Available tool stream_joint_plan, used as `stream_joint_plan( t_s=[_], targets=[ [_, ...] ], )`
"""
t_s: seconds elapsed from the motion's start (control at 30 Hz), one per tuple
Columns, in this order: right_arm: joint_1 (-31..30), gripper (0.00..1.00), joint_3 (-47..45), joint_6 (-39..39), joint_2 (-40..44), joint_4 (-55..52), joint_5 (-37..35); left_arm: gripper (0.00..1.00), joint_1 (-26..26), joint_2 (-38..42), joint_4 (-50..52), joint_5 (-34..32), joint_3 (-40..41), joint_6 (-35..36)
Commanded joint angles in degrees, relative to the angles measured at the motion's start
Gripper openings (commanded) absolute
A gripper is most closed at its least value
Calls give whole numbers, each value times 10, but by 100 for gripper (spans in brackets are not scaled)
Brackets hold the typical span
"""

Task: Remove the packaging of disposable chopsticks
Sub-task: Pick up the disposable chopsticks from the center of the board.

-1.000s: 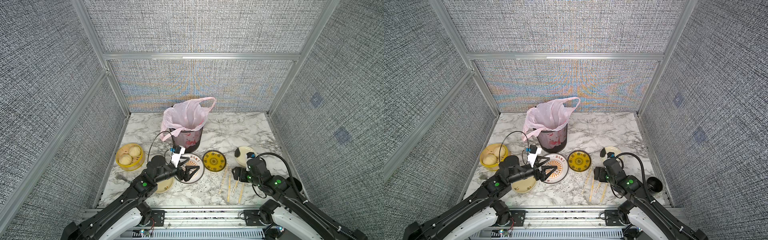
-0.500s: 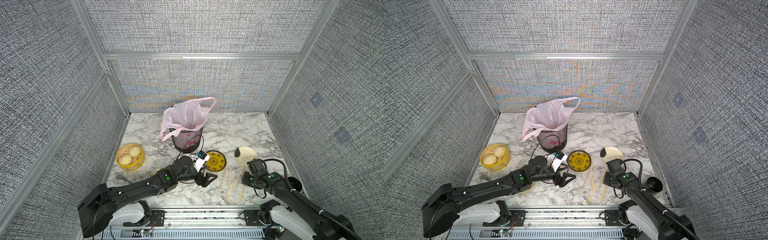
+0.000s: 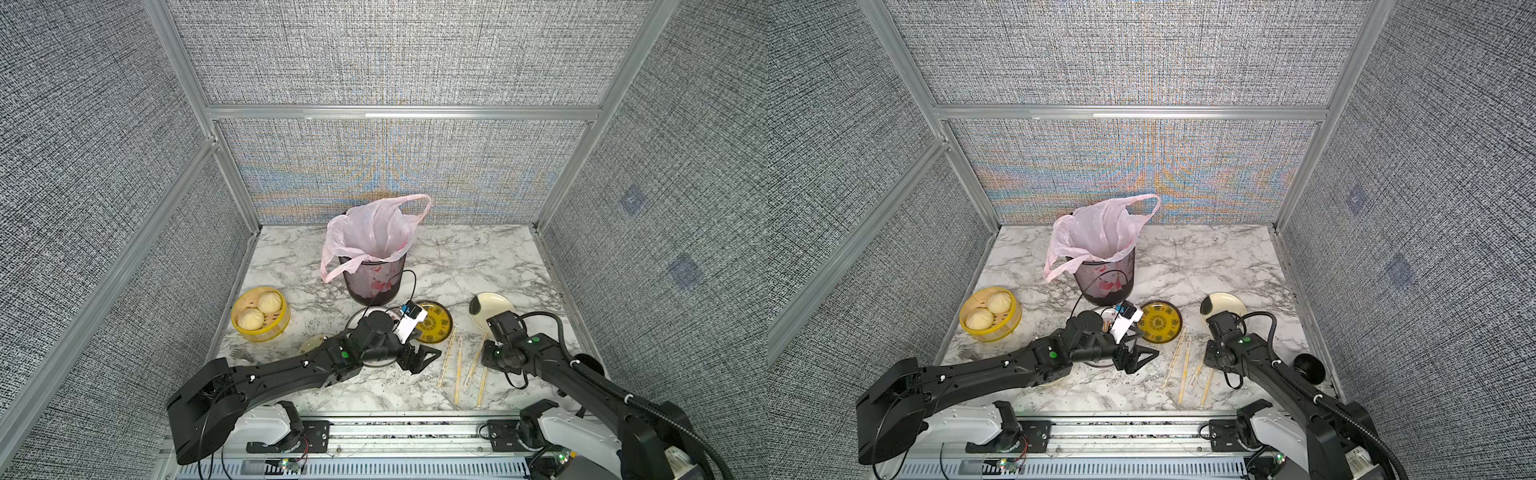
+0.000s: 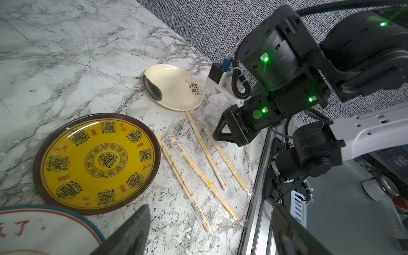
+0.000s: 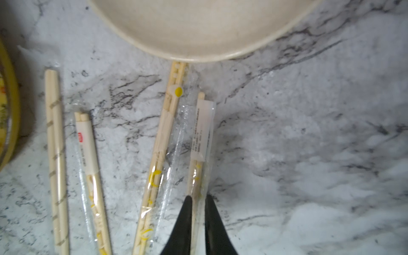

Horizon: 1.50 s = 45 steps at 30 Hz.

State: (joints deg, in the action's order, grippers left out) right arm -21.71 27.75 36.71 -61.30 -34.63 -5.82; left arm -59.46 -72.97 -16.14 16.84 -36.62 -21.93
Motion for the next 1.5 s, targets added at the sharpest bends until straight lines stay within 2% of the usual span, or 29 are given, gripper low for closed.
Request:
stream_joint_plan(
  t_s=[0.0,0.2,0.27,0.33,0.47,0.67,0.77,1.27,1.37,1.47],
  targets=[
    [0,16,5,0,-10,-14,-7,86,-1,-3,-13,-3,-1,1],
    [0,16,2,1,-12,-4,-3,86,-1,-9,-16,-8,-1,-1],
    [3,24,1,2,-13,-3,-2,86,-1,-12,-17,-12,-2,-2],
    [6,28,1,4,-18,-5,-2,86,-1,-16,-17,-13,-4,-3],
    [10,28,4,0,-30,-2,5,86,-1,-22,-20,-13,-6,-6],
    [11,15,1,-7,-27,7,11,86,-2,-27,-21,-17,-7,-6],
    [11,0,-2,-8,-13,10,9,86,-2,-29,-20,-18,-8,-5],
    [5,0,-21,-40,118,14,14,86,-2,-61,-13,-41,-32,-1],
    [7,0,-34,-38,121,27,10,86,-2,-70,-11,-39,-40,-2],
    [7,0,-25,-12,107,-6,-1,86,-2,-79,-15,-32,-43,-6]
  ],
)
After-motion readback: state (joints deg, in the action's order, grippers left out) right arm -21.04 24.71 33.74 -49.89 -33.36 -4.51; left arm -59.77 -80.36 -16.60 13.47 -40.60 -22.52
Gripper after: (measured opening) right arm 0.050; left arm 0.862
